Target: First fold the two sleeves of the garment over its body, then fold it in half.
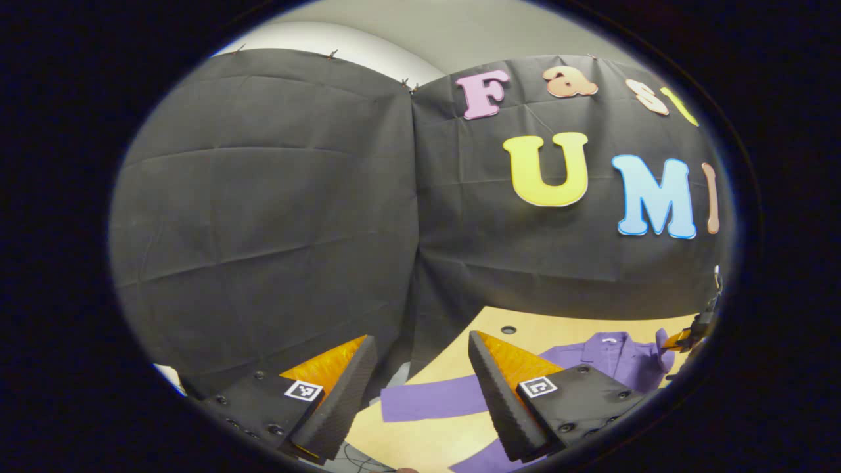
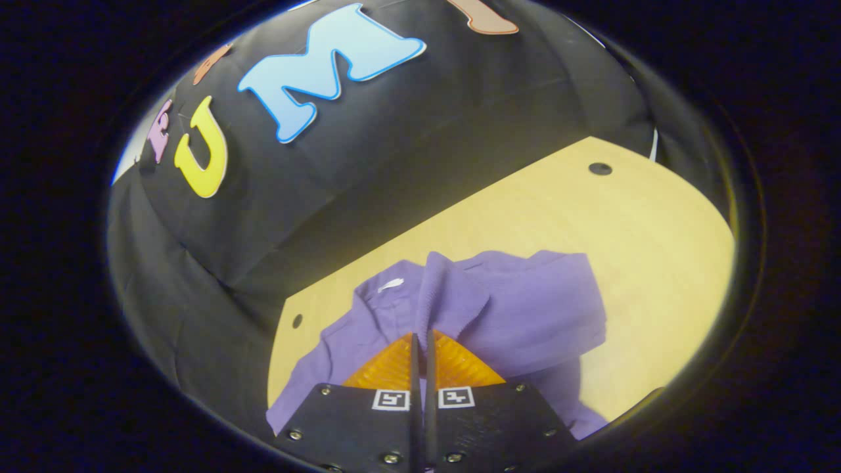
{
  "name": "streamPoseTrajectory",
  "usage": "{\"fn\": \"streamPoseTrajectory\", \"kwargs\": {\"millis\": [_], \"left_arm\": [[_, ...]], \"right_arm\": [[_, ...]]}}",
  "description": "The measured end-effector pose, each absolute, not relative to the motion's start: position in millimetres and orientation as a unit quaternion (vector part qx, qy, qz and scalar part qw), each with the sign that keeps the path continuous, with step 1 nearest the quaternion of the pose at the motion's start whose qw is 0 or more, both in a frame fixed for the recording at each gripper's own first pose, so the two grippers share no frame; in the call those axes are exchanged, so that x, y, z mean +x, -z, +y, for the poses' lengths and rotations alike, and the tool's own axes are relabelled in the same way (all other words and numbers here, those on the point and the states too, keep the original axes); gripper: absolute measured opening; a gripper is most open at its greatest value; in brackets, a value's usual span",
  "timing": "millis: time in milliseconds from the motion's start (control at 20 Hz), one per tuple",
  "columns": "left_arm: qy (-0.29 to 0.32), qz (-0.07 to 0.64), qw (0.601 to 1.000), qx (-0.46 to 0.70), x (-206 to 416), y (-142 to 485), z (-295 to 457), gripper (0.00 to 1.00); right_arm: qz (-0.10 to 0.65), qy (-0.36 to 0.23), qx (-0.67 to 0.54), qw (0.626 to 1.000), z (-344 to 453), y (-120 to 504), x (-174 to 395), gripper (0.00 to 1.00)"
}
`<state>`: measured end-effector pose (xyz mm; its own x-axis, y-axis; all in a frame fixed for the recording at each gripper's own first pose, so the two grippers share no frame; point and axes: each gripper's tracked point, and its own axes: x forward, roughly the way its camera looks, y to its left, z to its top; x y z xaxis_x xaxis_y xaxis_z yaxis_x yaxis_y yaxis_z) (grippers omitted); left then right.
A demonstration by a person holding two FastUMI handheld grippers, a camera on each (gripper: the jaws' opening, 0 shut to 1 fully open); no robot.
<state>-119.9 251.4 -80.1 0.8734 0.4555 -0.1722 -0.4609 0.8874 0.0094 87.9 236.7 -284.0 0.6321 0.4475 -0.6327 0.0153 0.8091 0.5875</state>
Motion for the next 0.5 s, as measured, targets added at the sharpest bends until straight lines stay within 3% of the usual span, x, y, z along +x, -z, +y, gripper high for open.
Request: {"fn": "streamPoseTrajectory", "kwargs": {"millis": [500], "left_arm": [[-0.252, 0.108, 0.962, -0.002, -131, 97, 291, 0.93]], "right_arm": [[0.449, -0.217, 0.351, 0.793, 382, 307, 32, 0.01]]}}
